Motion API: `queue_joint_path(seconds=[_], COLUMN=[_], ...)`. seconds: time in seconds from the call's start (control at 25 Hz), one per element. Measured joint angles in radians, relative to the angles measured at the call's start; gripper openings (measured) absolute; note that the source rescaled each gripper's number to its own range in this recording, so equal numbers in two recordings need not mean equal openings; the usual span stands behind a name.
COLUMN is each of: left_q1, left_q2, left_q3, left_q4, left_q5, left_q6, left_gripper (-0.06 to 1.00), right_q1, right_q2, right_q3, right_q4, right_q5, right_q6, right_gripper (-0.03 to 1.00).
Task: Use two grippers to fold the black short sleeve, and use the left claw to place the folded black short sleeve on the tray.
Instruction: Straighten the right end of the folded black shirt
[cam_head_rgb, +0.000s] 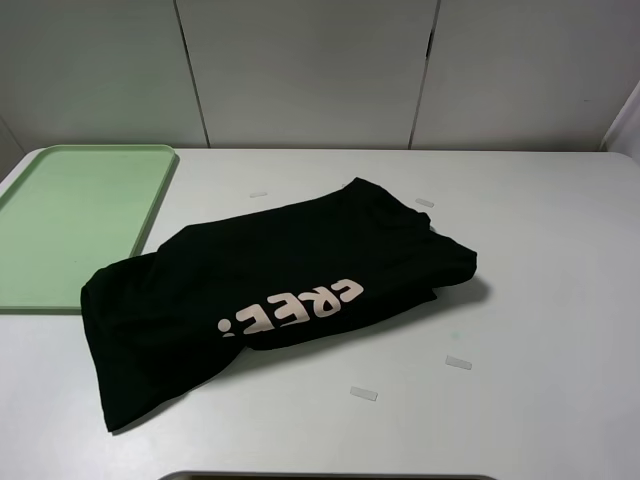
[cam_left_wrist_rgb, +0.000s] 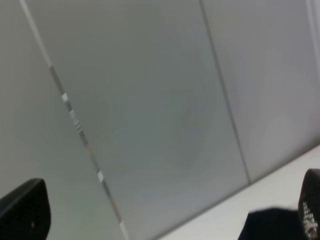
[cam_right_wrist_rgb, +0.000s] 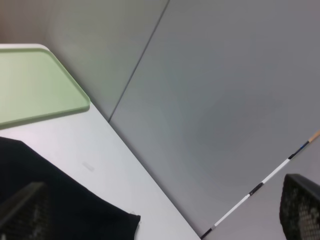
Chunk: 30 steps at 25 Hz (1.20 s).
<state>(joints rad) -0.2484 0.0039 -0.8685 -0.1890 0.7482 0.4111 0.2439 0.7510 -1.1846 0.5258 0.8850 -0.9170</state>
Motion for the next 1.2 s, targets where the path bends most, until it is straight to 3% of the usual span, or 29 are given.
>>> queue_joint_path(seconds=[0.16,0.32,0.92,1.2], left_q1=[0.000,0.000,0.000,0.000], left_q2=[-0.011,-0.012,-0.012,-0.012], left_q3=[0.003,0.039,0.352,0.372], left_q4=[0.076,0.078,0.078,0.089], left_q5=[0.192,0.306,0.321,0.326], left_q6=[-0.067,-0.086,-0.181,-0.187], left_gripper=[1.00,1.00,1.00,1.00], right_q1=[0.000,0.000,0.000,0.000], right_q2=[-0.001,-0.001,-0.002,-0.002], right_q3=[0.000,0.000,0.088,0.198], right_q4=[0.013,0.018,0.021,0.068], right_q5=[0.004,0.004,0.004,0.051], right_q6=[0.000,0.000,0.000,0.012], right_gripper=[1.00,1.00,1.00,1.00])
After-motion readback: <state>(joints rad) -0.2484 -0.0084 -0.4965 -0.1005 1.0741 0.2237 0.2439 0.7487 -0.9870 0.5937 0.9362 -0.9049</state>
